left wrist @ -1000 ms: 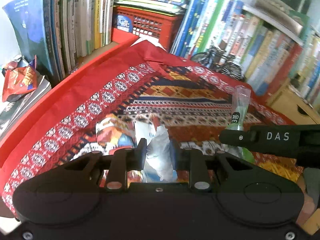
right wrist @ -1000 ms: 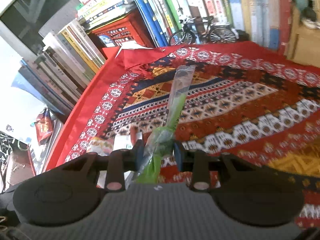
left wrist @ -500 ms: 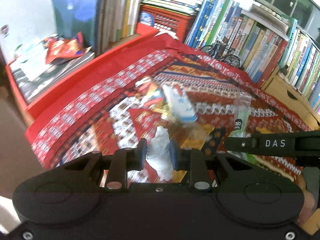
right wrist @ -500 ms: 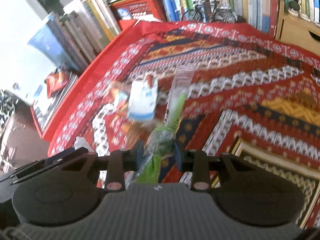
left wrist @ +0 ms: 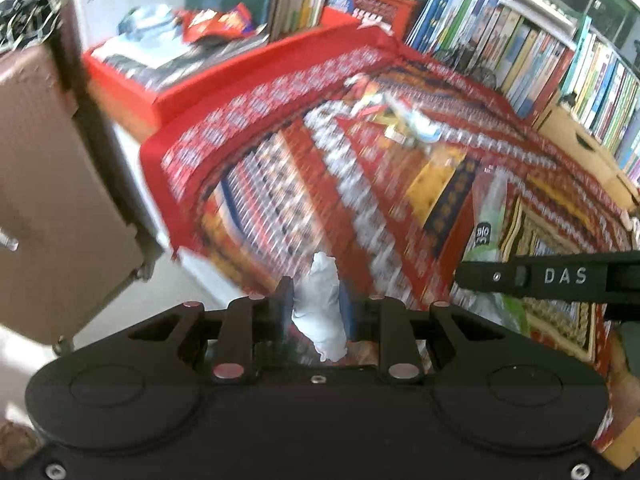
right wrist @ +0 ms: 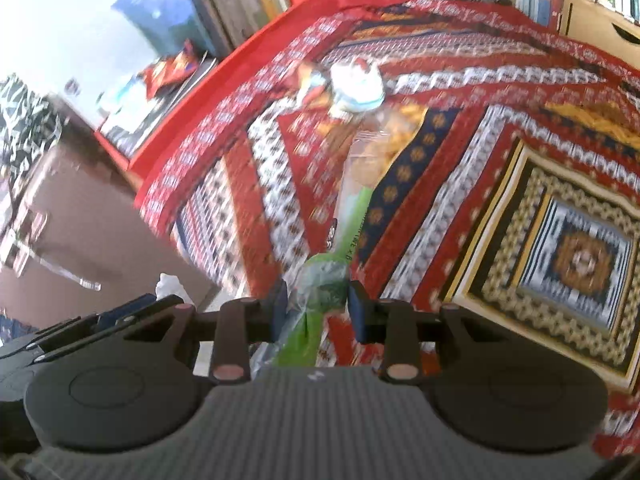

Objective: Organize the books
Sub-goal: 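Lift the tissue and green bag and carry them over the trash bag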

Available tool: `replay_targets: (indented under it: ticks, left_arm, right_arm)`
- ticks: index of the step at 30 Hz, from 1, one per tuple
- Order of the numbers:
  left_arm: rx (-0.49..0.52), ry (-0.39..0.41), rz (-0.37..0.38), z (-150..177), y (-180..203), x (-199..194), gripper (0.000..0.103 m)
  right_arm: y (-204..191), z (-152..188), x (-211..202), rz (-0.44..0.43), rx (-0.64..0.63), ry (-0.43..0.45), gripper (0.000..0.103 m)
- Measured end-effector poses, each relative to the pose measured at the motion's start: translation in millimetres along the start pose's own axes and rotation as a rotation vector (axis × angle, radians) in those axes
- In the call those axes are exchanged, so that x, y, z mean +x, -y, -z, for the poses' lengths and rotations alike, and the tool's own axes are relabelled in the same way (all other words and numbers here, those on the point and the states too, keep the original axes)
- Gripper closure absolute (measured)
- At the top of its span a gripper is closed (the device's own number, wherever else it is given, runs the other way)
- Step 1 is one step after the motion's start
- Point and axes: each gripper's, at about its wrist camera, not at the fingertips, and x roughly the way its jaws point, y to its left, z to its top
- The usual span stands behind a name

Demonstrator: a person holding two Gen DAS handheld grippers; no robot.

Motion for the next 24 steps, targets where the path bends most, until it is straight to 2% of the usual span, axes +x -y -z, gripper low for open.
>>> replay_targets:
  ticks: [5, 12, 18, 24]
  left_arm:
    - [-0.033, -0.050, -0.022, 40.8, -31.4, -5.0, 0.080]
    - [-0.062, -0.118, -0.044, 81.9, -62.0, 3.2, 0.080]
    - [-0.064, -0.179, -0.050, 102.5, -73.5, 22.0, 0.080]
    - [-0.063, -0.222, -0.048, 110.5, -79.7, 47.8, 0.079]
  right_arm:
    - [-25.7, 36.4, 5.4, -0.012, -0.048, -0.027, 0.066]
    - [-54.4, 75.1, 21.0, -0.022, -0.145, -0.068, 0.065]
    - [-66.5, 95.2, 40.0, -0.049, -0.187, -0.117, 0.065]
    - [-72.1, 103.3, 65.2, -0.029, -0.221, -0.154, 0.065]
